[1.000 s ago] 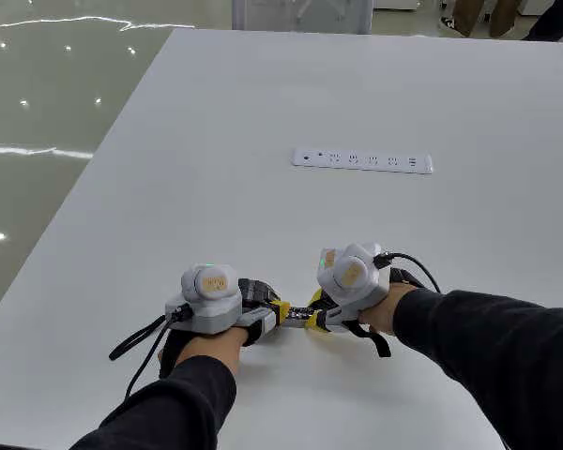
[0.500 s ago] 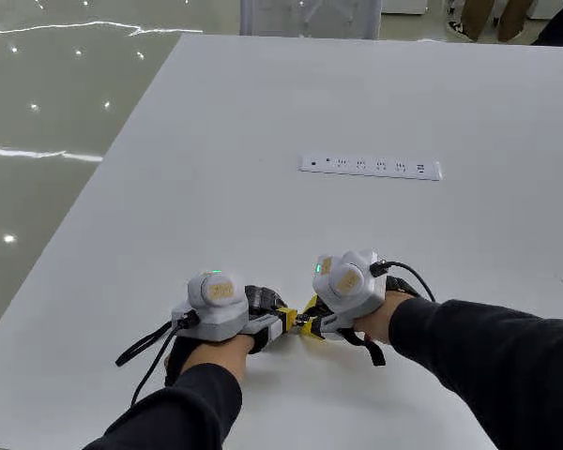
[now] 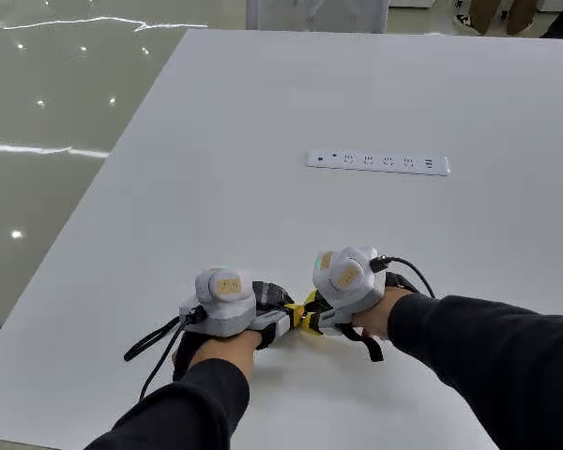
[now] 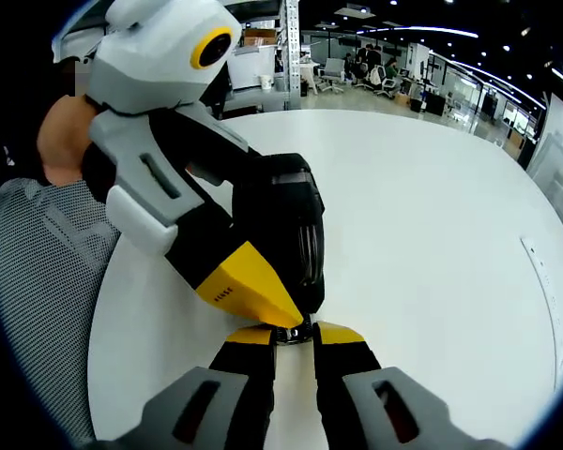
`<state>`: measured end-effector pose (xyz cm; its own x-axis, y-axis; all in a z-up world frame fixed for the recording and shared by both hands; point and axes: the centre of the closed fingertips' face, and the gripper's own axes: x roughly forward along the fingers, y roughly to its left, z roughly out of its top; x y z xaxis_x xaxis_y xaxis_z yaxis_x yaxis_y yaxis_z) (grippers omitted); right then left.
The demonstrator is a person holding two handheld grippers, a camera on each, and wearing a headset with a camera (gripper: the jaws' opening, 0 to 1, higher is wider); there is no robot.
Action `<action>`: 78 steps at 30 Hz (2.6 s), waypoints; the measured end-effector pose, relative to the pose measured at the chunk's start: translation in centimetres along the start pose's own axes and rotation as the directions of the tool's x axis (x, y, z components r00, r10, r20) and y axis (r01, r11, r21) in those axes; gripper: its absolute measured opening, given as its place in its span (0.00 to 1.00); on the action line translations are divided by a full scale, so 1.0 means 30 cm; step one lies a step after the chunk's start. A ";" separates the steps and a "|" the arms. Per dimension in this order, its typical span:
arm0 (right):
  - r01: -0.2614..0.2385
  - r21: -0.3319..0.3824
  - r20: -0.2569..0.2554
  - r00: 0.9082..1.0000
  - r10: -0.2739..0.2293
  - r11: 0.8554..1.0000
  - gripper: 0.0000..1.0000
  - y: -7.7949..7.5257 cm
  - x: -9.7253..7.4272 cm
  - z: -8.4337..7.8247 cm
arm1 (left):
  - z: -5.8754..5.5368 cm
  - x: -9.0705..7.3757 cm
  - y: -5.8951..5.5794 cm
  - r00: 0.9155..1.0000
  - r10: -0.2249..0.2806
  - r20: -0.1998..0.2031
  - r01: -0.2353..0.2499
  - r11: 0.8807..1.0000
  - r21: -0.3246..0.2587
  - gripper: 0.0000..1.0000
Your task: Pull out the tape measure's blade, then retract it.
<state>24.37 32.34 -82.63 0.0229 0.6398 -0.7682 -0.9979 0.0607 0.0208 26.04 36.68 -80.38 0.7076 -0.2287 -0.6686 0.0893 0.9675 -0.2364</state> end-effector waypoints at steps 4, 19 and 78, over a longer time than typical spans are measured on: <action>-0.004 -0.004 -0.004 1.000 0.004 1.000 0.11 -0.001 0.004 0.002 | -0.001 0.000 0.000 1.000 -0.002 -0.004 0.002 1.000 0.001 0.63; 0.004 0.021 0.006 1.000 -0.004 1.000 0.12 -0.006 0.004 0.005 | 0.000 0.002 0.002 1.000 -0.004 -0.001 0.004 1.000 -0.001 0.63; 0.476 0.435 -0.012 0.852 -0.524 0.764 0.84 0.275 -0.852 -0.523 | -0.007 -0.591 0.337 0.942 -0.322 0.093 0.260 0.877 0.403 1.00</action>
<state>14.60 4.46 -72.86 0.5415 0.5040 -0.6729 -0.7258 0.6842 -0.0716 14.24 50.49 -71.05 0.7030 -0.5172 -0.4882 0.5453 0.8326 -0.0969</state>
